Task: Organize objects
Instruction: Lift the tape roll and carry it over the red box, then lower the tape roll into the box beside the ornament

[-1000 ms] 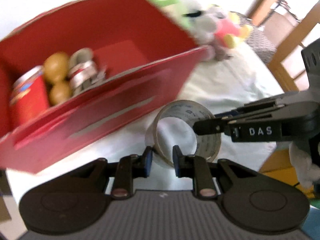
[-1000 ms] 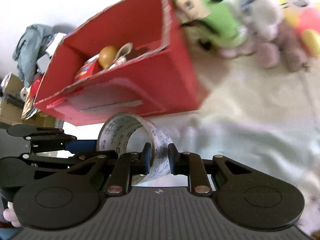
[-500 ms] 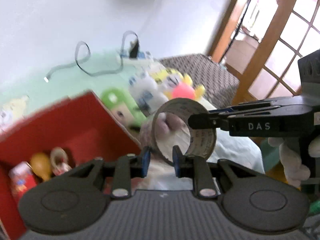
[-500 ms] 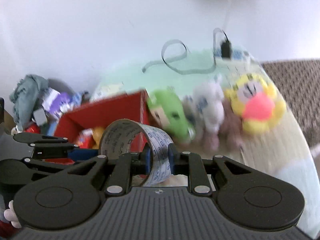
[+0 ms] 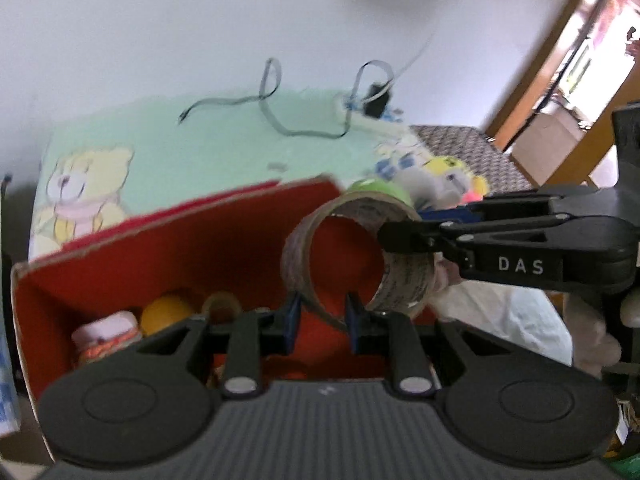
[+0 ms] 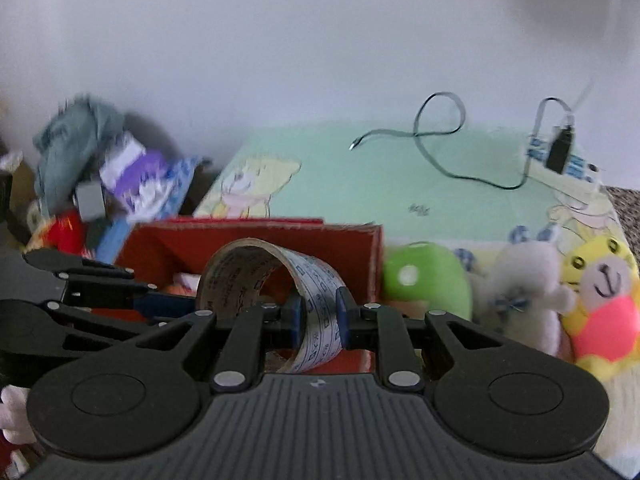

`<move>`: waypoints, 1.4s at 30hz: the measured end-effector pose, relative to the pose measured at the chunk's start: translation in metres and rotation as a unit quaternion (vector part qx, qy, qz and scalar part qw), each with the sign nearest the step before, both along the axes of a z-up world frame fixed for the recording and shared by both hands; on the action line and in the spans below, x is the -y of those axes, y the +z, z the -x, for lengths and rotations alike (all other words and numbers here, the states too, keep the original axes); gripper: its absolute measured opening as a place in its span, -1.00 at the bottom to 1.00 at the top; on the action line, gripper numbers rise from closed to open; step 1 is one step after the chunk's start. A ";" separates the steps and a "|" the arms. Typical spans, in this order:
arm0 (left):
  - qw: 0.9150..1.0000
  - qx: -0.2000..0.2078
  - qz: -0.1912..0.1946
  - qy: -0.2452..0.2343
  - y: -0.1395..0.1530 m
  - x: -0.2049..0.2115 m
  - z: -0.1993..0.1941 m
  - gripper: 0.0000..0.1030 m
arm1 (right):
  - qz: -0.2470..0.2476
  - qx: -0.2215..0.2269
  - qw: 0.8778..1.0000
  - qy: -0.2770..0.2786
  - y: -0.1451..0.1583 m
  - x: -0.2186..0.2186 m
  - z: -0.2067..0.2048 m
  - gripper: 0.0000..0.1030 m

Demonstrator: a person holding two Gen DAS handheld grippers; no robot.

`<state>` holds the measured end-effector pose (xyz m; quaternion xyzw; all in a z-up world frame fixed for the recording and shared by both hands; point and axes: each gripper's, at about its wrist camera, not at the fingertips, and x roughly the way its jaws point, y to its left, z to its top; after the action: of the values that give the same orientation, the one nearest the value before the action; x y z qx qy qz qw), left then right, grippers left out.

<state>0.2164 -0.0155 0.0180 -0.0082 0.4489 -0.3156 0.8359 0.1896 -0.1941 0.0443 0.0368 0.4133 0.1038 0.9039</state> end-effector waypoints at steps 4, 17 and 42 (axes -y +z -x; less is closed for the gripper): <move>0.999 -0.042 -0.012 0.009 -0.025 -0.005 -0.020 -0.56 | 0.055 -0.036 0.997 0.036 -0.015 -0.020 -0.023 -0.67; 0.994 -0.082 -0.071 0.022 -0.064 -0.012 -0.039 -0.17 | 0.176 -0.105 0.975 0.082 -0.056 -0.039 -0.072 -0.75; 0.976 -0.047 -0.155 0.143 -0.062 -0.038 -0.057 0.02 | 0.146 -0.059 0.985 0.070 -0.064 -0.047 -0.067 -0.62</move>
<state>0.2732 0.0221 -0.0441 0.0427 0.5250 -0.1190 0.8417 0.2567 -0.1468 -0.0194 -0.1186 0.4784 0.1034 0.8639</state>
